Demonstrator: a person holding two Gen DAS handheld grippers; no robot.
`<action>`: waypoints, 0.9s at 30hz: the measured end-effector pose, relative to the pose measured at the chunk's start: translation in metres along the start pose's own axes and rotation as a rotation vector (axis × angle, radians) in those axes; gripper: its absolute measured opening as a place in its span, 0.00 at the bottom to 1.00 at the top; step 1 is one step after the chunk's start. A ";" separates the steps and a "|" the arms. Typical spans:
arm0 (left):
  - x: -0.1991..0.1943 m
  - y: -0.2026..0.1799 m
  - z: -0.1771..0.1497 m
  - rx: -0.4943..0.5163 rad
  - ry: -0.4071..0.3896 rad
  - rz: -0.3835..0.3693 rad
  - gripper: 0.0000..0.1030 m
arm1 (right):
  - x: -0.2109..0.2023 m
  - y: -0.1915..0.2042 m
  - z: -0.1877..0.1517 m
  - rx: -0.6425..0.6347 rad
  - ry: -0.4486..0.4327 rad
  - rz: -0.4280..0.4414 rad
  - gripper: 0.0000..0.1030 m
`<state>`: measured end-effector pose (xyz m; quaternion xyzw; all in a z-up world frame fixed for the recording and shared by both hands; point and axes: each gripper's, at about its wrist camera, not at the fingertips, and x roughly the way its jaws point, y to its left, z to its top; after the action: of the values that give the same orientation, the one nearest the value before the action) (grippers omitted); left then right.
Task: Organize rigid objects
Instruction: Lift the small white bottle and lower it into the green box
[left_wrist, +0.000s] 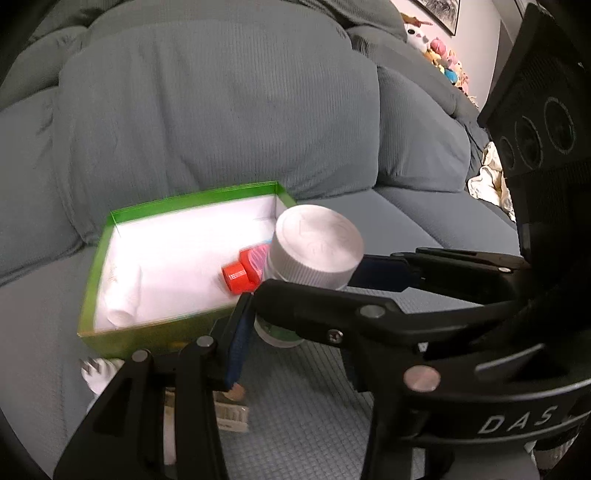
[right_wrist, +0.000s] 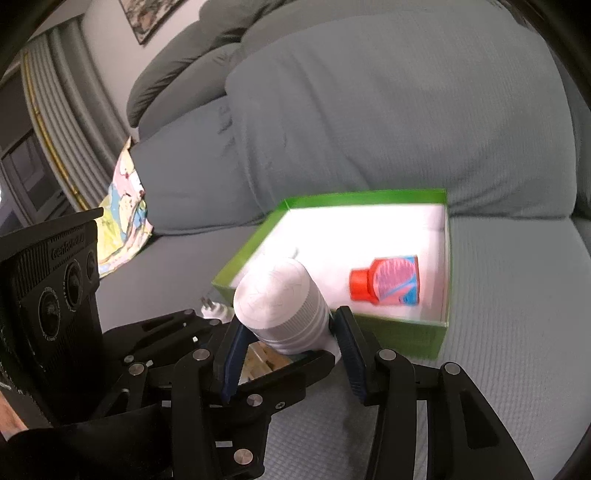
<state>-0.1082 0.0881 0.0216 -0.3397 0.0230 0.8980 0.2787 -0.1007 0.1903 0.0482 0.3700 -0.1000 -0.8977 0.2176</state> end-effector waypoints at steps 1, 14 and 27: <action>-0.003 0.002 0.003 0.001 -0.007 0.003 0.41 | -0.001 0.002 0.004 -0.007 -0.006 0.002 0.47; -0.015 0.039 0.052 0.002 -0.079 0.073 0.41 | 0.010 0.025 0.070 -0.069 -0.067 0.040 0.47; 0.044 0.071 0.044 -0.094 0.048 0.042 0.42 | 0.069 -0.002 0.079 -0.027 0.028 0.026 0.47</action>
<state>-0.1985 0.0599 0.0176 -0.3734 -0.0054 0.8953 0.2428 -0.2008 0.1613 0.0607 0.3781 -0.0897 -0.8907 0.2358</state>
